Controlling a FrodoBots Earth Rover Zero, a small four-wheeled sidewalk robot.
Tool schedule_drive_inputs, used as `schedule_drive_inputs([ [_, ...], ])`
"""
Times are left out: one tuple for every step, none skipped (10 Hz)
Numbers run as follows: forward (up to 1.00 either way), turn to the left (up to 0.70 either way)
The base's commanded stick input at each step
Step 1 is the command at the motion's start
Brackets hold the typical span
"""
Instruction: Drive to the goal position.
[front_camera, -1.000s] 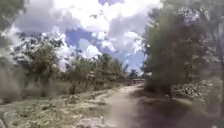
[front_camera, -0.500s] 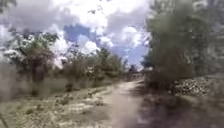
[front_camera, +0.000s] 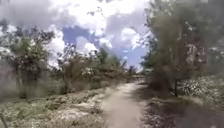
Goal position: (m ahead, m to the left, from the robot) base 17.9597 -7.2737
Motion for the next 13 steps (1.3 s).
schedule_drive_inputs([
  [0.70, 0.00],
  [0.70, 0.00],
  [0.70, 0.00],
  [0.70, 0.00],
  [0.70, 0.00],
  [0.70, 0.00],
  [0.70, 0.00],
  [0.70, 0.00],
  [0.70, 0.00],
  [0.70, 0.00],
  [0.70, 0.00],
  [0.70, 0.00],
  [0.70, 0.00],
])
